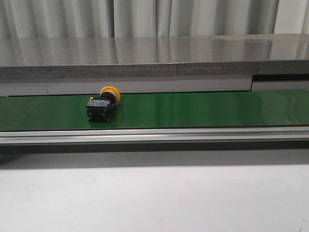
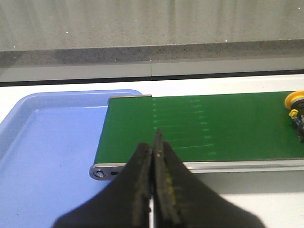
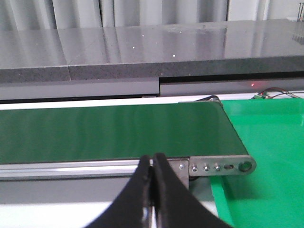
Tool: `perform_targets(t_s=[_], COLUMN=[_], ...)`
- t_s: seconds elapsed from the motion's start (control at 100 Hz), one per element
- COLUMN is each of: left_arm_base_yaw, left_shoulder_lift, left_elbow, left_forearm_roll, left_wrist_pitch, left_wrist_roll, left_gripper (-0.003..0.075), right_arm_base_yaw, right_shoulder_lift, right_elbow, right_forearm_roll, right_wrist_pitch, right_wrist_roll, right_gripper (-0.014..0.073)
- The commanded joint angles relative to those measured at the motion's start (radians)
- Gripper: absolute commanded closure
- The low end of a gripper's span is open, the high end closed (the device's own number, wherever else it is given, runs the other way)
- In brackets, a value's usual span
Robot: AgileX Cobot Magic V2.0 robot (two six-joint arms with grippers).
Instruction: Move button from left to right
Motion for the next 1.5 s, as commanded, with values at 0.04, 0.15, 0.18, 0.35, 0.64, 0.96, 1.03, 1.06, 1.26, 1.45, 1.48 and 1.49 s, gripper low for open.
perform_targets(t_s=[0.04,0.15,0.18,0.35,0.64,0.96,1.03,1.06,1.26,1.45,1.48,1.49], left_arm_base_yaw=[-0.007,-0.007,-0.007,-0.007,-0.007,-0.007,-0.007,-0.007,-0.007,-0.007,-0.007,-0.007], left_shoulder_lift=[0.008,0.008,0.008,0.008,0.008,0.008,0.008,0.008,0.008,0.008,0.008,0.008], left_elbow=[-0.027,-0.027,-0.027,-0.027,-0.027,-0.027,-0.027,-0.027,-0.027,-0.027,-0.027,-0.027], left_forearm_roll=[-0.016,-0.016,-0.016,-0.016,-0.016,-0.016,-0.016,-0.016,-0.016,-0.016,-0.016,-0.016], left_wrist_pitch=[-0.083,-0.083,-0.083,-0.083,-0.083,-0.083,-0.083,-0.083,-0.083,-0.083,-0.083,-0.083], left_wrist_roll=[0.003,0.003,0.003,0.003,0.003,0.003,0.003,0.003,0.003,0.003,0.003,0.003], left_gripper=[0.0741,0.0741,0.0741,0.0741,0.0741,0.0741,0.0741,0.0741,0.0741,0.0741,0.0741,0.0741], right_arm_base_yaw=[0.000,0.000,0.000,0.000,0.000,0.000,0.000,0.000,0.000,0.000,0.000,0.001], right_shoulder_lift=[-0.009,0.048,0.072,0.292,0.668,0.926,0.957,0.967,0.981,0.987,0.991,0.992], right_elbow=[-0.098,-0.198,-0.229,-0.440,-0.738,-0.835,-0.835,-0.835,-0.835,-0.835,-0.837,-0.838], right_forearm_roll=[0.001,0.001,0.001,0.001,0.001,0.003,0.013,0.018,0.071,0.110,0.110,0.110], right_wrist_pitch=[-0.094,-0.023,0.008,0.197,0.368,0.347,0.357,0.363,0.377,0.348,0.346,0.346], right_wrist_roll=[-0.002,-0.002,-0.002,-0.002,-0.002,-0.002,-0.002,-0.002,-0.002,-0.003,-0.004,-0.004], right_gripper=[0.0661,0.0661,0.0661,0.0661,0.0661,0.0656,0.0615,0.0583,0.0135,-0.0006,-0.0003,-0.0002])
